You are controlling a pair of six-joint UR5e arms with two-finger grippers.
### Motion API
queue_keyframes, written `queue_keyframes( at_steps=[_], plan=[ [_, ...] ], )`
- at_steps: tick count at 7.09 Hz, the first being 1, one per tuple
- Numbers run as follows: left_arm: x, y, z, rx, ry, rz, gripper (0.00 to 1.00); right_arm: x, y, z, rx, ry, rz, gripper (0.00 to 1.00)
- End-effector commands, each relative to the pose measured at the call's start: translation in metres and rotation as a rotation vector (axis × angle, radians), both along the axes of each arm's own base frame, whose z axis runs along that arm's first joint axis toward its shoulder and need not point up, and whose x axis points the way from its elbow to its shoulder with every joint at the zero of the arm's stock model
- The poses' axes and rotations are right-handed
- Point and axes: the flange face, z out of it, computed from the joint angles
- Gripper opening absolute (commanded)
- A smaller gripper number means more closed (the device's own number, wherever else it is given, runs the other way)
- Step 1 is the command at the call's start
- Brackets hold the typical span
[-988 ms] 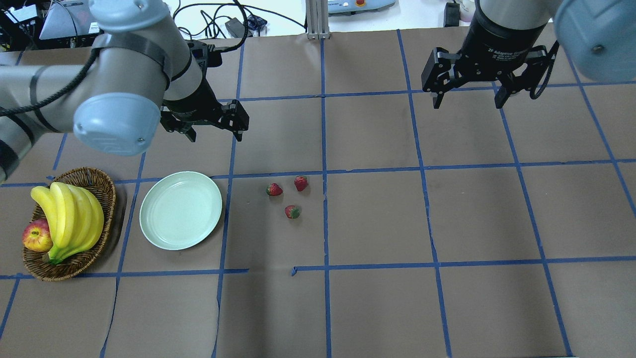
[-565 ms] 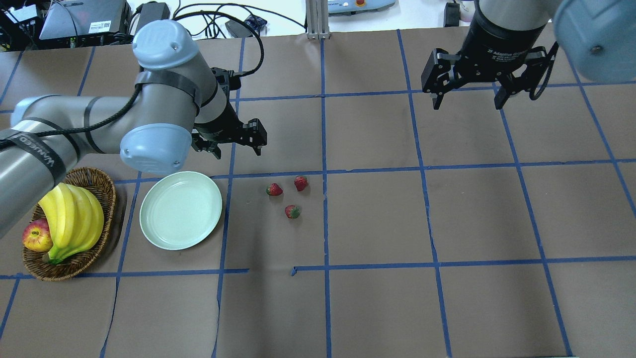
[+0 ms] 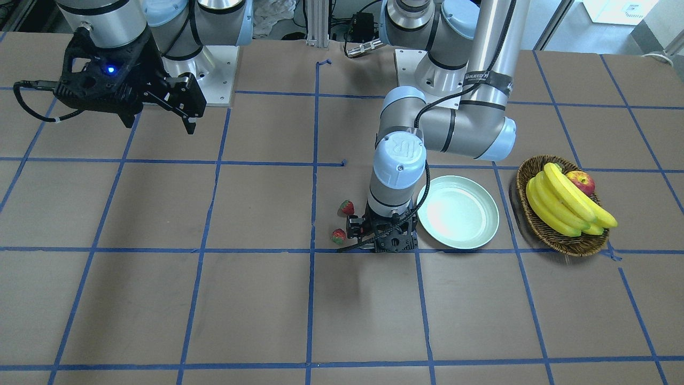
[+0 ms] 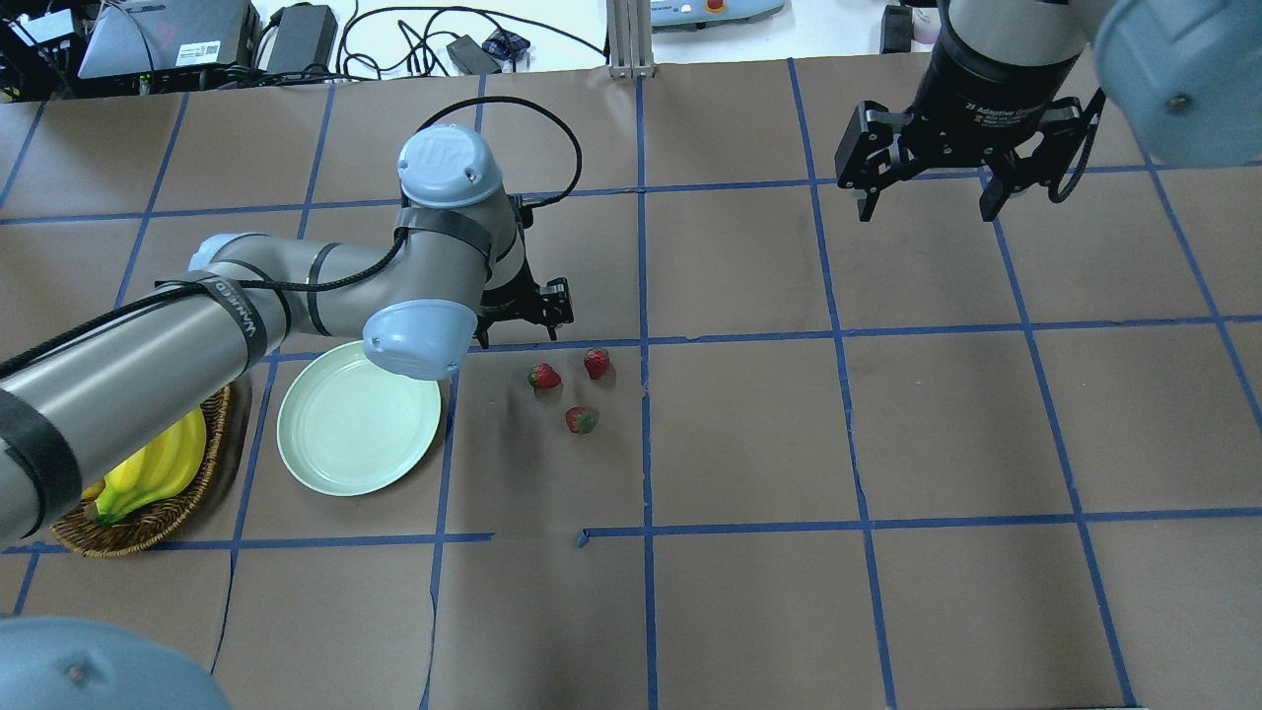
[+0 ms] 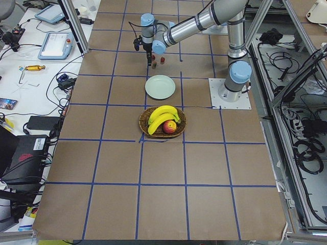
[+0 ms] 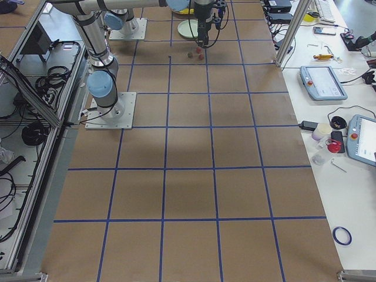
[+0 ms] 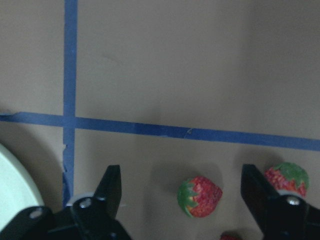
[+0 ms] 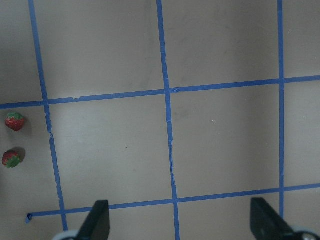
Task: Collect all strawberries into plate
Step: 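Lower the left gripper and grasp one strawberry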
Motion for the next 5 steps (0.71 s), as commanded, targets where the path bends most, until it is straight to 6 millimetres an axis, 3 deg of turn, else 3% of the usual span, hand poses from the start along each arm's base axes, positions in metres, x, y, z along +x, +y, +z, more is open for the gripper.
queue_keyframes(
  at_steps=[1, 3, 5],
  plan=[
    [-0.028, 0.014, -0.017, 0.009, -0.020, -0.039, 0.76, 0.000, 0.000, 0.000, -0.001, 0.000, 0.000, 1.00],
    [-0.030, 0.028, -0.022, 0.029, -0.026, -0.047, 0.68, 0.000, 0.000, 0.000, 0.001, 0.000, 0.000, 1.00],
    [-0.025, 0.028, -0.025, 0.025, -0.072, -0.045, 0.66, 0.000, 0.000, 0.000, 0.001, 0.000, 0.000, 1.00]
  ],
)
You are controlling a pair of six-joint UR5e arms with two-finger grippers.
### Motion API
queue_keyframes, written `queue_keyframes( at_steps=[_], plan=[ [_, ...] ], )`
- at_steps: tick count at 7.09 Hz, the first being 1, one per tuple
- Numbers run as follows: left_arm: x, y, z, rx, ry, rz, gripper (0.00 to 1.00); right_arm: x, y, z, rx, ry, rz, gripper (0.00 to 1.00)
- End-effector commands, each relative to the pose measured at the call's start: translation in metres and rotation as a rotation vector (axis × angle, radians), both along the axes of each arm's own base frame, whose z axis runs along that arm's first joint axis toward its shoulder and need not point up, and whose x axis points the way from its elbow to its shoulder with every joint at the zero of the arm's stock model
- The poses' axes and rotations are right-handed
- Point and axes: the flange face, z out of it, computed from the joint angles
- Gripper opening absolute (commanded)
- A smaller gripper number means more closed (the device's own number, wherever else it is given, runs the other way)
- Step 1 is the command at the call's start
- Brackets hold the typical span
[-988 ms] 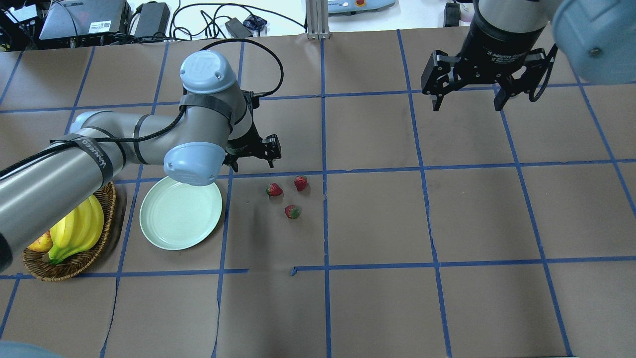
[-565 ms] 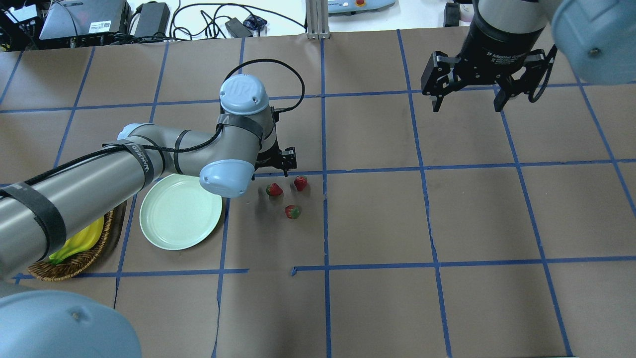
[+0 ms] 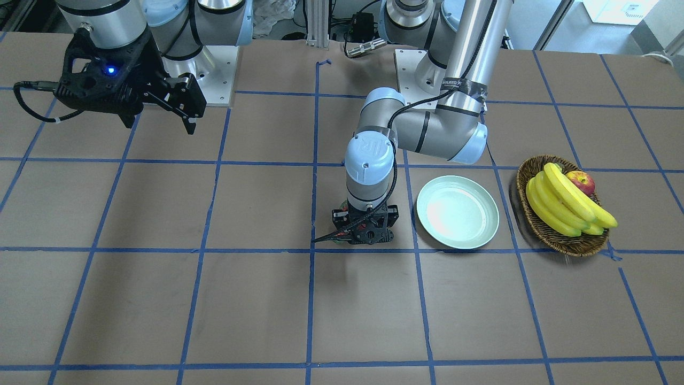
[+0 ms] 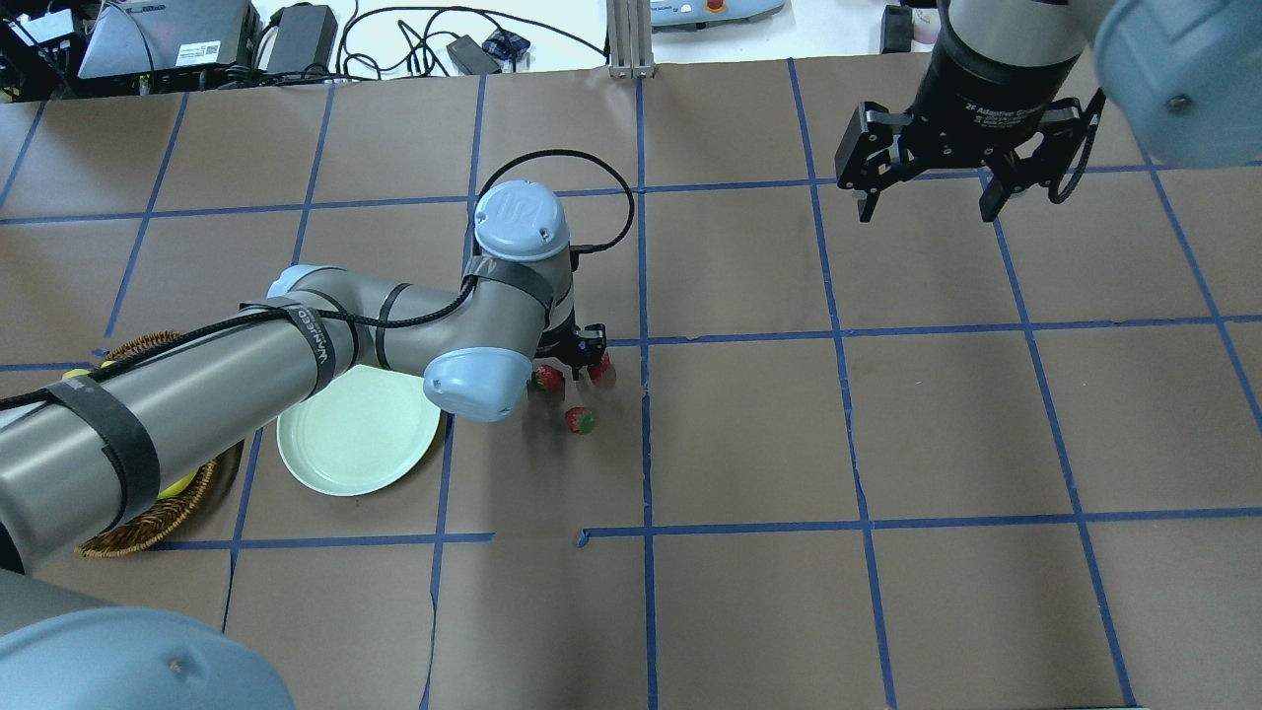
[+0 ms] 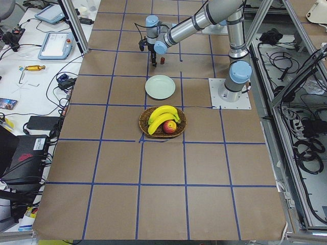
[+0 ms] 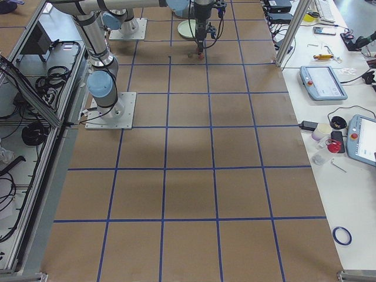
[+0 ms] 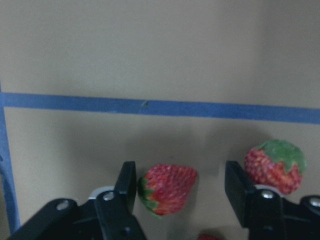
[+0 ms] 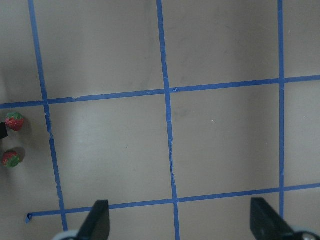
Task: Collect all strawberries into plate
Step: 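Lower the left gripper and grasp one strawberry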
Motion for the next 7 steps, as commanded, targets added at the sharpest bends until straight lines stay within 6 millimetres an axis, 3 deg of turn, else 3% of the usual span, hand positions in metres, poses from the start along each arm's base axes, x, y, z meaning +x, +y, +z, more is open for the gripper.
queue_keyframes(
  at_steps=[1, 3, 5, 7],
  plan=[
    [0.002, 0.001, -0.002, 0.000, -0.018, -0.001, 0.61, 0.000, 0.000, 0.000, 0.001, 0.000, 0.000, 1.00],
    [0.002, 0.001, -0.004, 0.006, -0.020, -0.001, 0.07, 0.000, 0.000, 0.000, 0.001, 0.000, 0.000, 1.00],
    [0.001, -0.001, 0.004, -0.007, -0.015, -0.016, 0.00, 0.000, 0.000, 0.000, -0.001, 0.000, 0.000, 1.00],
    [0.030, -0.006, 0.043, 0.005, -0.103, -0.029, 0.00, 0.001, 0.000, 0.000, 0.000, 0.000, 0.001, 1.00]
  ],
)
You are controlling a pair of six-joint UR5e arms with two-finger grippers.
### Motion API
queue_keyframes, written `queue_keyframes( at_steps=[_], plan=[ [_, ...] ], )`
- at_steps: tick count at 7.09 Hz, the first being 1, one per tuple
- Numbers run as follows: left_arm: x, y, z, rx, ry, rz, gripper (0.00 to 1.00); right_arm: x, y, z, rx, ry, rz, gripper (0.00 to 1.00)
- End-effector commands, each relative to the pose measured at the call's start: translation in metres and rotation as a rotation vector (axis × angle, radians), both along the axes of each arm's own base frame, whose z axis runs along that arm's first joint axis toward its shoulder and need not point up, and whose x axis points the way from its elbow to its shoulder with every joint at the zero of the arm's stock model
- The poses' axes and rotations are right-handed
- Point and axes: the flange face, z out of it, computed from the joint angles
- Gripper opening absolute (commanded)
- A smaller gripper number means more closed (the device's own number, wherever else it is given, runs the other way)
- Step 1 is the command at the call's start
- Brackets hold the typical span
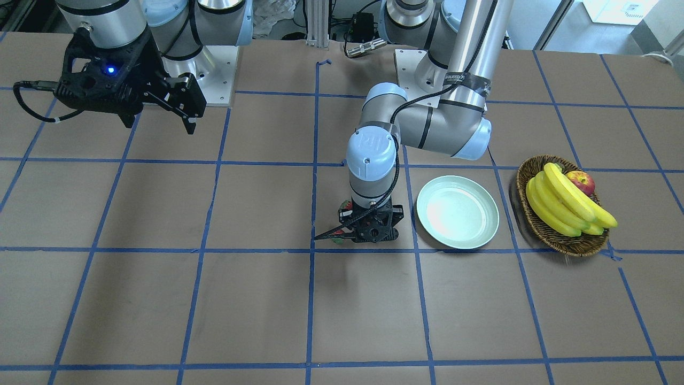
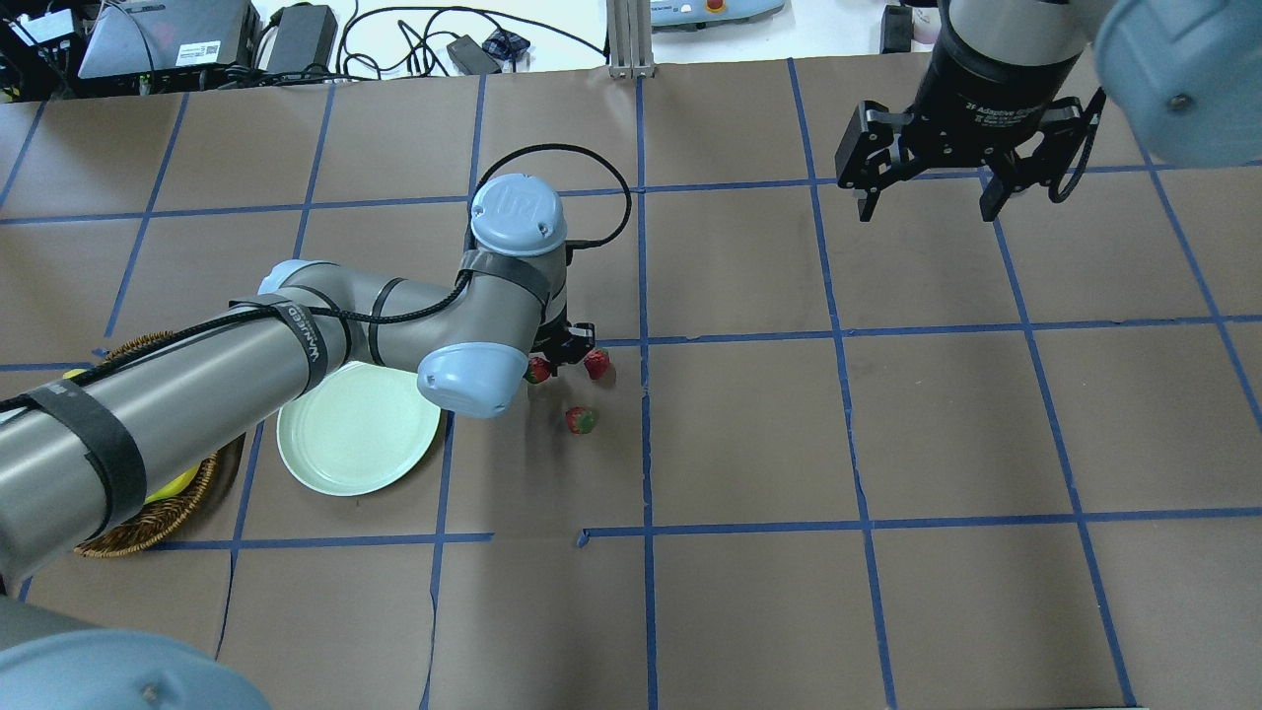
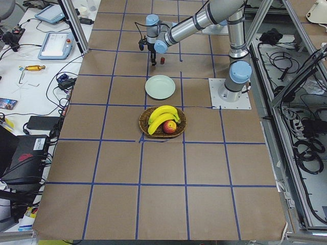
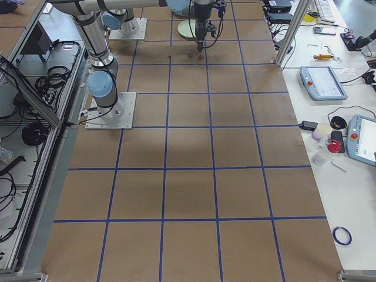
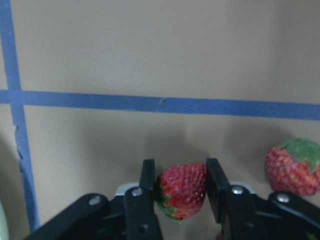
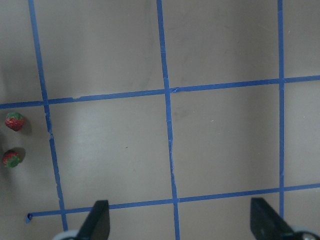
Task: Collect all strawberries into plate
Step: 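Carry the strawberry over the green plate and open the left gripper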
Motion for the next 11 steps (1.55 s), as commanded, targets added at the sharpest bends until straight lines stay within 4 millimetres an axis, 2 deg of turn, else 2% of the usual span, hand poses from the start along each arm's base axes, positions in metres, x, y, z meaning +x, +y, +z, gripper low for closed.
queue_keyframes(
  at_steps=[1, 2, 3, 4, 5, 6, 7, 8, 9, 10, 11],
  plan=[
    [0.028, 0.006, 0.043, 0.034, -0.059, -0.021, 0.00, 0.001, 0.000, -0.001, 0.003, 0.000, 0.003, 1.00],
    [0.053, 0.008, 0.051, 0.076, -0.064, -0.077, 0.00, 0.001, 0.001, 0.000, 0.001, 0.000, 0.003, 1.00],
    [0.093, 0.010, 0.047, 0.114, -0.057, -0.110, 0.00, 0.001, 0.000, -0.001, 0.003, 0.000, 0.003, 1.00],
    [0.141, 0.019, 0.026, 0.149, -0.035, -0.152, 0.00, 0.001, 0.000, -0.001, 0.001, 0.000, 0.003, 1.00],
    [0.180, 0.031, 0.004, 0.134, -0.023, -0.182, 0.00, 0.001, 0.000, -0.001, 0.001, 0.000, 0.003, 1.00],
    [0.194, 0.038, -0.010, 0.115, -0.017, -0.204, 0.00, 0.001, 0.000, -0.001, 0.001, 0.000, 0.003, 1.00],
    [0.196, 0.041, -0.020, 0.132, -0.012, -0.194, 0.17, 0.001, 0.000, -0.001, 0.001, 0.000, 0.001, 1.00],
    [0.197, 0.036, -0.012, 0.112, -0.016, -0.210, 0.78, 0.001, 0.000, -0.001, 0.001, 0.000, 0.001, 1.00],
    [0.189, 0.032, -0.001, 0.087, -0.021, -0.213, 1.00, 0.001, 0.000, -0.001, 0.001, 0.000, 0.001, 1.00],
    [0.171, 0.027, 0.012, 0.044, 0.025, -0.213, 1.00, 0.001, -0.001, -0.001, 0.000, 0.000, 0.001, 1.00],
    [0.144, 0.019, 0.031, 0.022, 0.025, -0.264, 1.00, 0.001, 0.000, -0.001, 0.001, 0.000, 0.003, 1.00]
  ],
)
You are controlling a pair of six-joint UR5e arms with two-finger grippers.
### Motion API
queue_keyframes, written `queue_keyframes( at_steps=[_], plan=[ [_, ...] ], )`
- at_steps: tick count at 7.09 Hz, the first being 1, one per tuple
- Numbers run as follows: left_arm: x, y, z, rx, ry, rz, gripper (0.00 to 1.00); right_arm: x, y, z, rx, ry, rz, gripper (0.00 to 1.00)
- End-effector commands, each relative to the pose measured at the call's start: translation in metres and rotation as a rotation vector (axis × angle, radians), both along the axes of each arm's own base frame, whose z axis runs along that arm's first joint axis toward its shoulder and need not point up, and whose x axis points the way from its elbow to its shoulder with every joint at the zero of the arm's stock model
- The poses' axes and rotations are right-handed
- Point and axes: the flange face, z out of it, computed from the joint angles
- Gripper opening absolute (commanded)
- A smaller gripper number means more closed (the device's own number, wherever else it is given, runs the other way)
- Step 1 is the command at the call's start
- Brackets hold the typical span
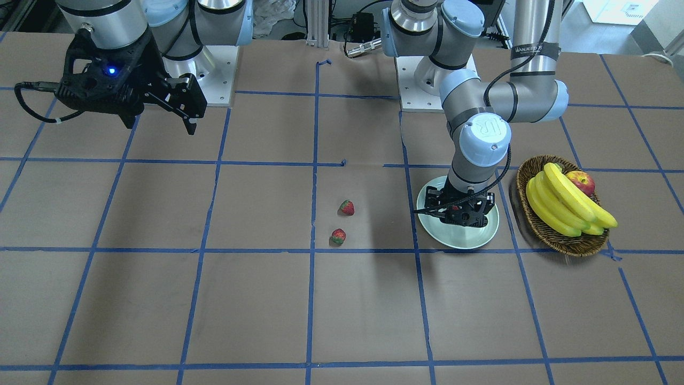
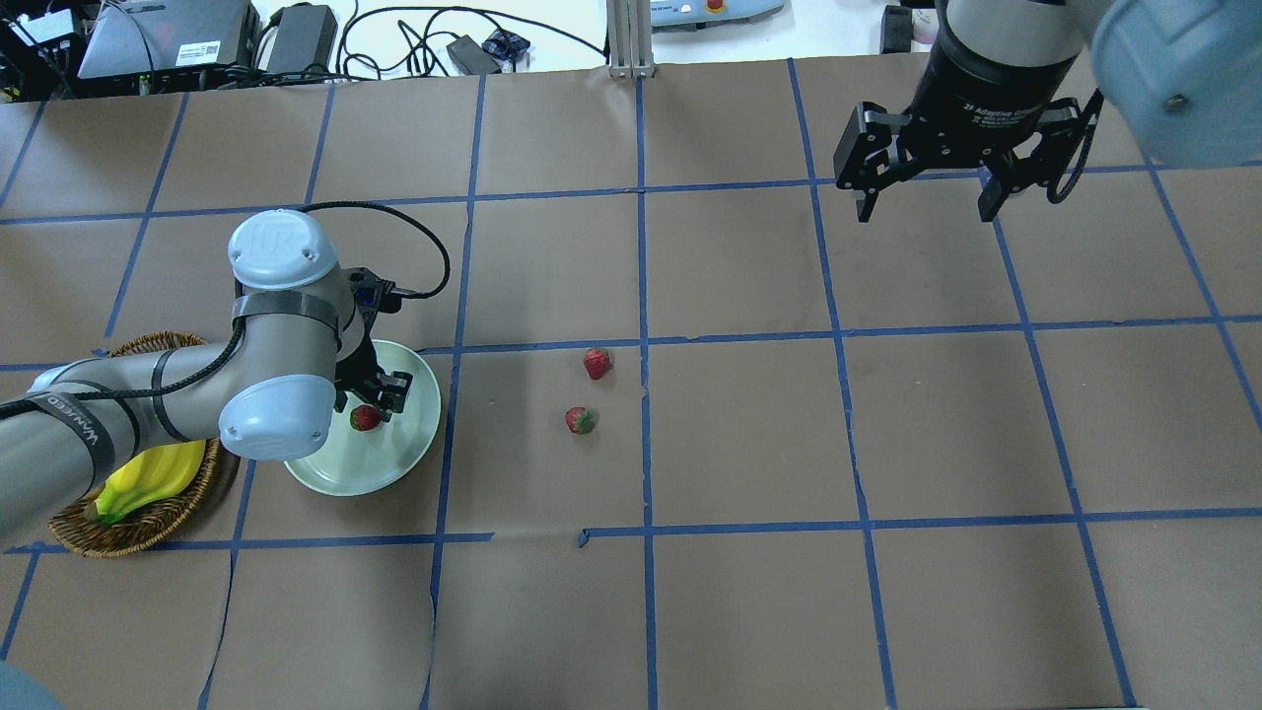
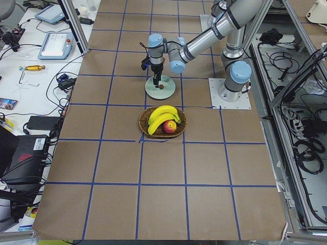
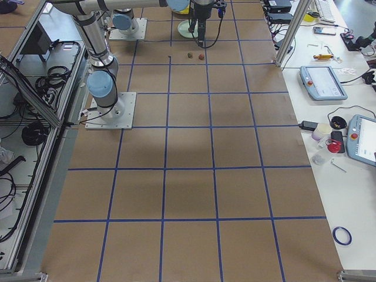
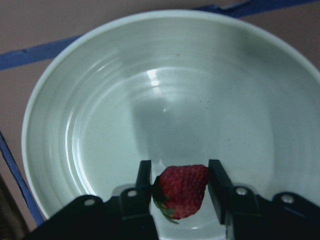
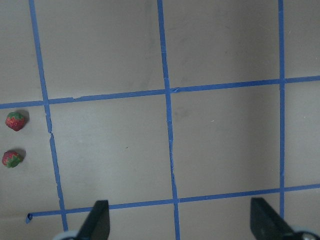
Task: Collect all strawberries into plate
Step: 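Return the left gripper to the strawberries and grasp another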
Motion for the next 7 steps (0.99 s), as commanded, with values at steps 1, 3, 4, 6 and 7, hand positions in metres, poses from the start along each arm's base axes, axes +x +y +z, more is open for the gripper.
queue_keyframes(
  at_steps=[1, 3, 4, 6, 7],
  plan=[
    [-0.062, -0.009, 0.035, -0.025, 0.027, -0.031, 1.00, 0.000, 0.000, -0.001, 0.002, 0.000, 0.001, 1.00],
    [-0.142, 0.008, 0.025, -0.008, 0.105, 0.117, 1.00, 0.000, 0.000, -0.001, 0.002, -0.001, 0.000, 1.00],
    [-0.163, 0.015, 0.018, 0.009, 0.153, 0.157, 1.00, 0.000, 0.000, -0.001, 0.002, 0.000, 0.000, 1.00],
    [-0.179, 0.016, -0.006, 0.020, 0.151, 0.167, 1.00, 0.000, 0.000, -0.001, 0.002, 0.000, 0.000, 1.00],
    [-0.190, 0.019, -0.019, 0.042, 0.162, 0.160, 0.98, 0.000, 0.000, -0.001, 0.002, 0.000, 0.000, 1.00]
  ],
)
